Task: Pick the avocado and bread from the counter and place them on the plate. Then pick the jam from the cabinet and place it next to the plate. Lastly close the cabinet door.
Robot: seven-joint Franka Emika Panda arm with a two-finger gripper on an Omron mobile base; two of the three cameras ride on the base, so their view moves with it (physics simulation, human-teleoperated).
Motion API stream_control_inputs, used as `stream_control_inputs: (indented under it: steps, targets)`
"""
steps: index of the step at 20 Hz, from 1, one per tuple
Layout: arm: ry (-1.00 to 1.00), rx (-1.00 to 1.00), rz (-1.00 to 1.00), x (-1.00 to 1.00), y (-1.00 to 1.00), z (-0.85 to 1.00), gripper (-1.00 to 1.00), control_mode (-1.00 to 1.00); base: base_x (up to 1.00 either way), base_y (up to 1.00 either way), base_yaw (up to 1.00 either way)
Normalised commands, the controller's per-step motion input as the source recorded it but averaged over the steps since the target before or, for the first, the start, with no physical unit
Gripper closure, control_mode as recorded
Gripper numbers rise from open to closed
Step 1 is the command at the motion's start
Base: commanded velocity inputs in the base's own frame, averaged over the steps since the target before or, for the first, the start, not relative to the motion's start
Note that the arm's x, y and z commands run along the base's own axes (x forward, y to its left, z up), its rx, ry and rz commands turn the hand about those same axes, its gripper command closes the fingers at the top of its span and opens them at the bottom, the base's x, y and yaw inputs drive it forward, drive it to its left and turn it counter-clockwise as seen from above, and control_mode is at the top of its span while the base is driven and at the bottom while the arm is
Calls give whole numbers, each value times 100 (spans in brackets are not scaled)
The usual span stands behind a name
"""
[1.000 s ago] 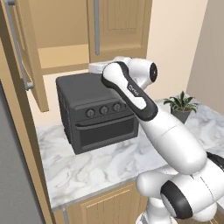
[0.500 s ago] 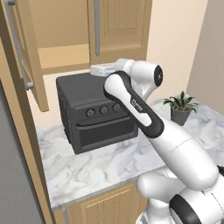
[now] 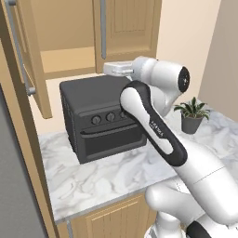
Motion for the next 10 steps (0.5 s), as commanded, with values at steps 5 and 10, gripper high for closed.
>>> stream_control_inputs:
  steps: [5, 10]
  targets:
    - [11, -12, -12, -59, -36, 23, -100, -100, 0, 0, 0]
    - [11, -25, -8, -71, -42, 0, -100, -100, 0, 0, 0]
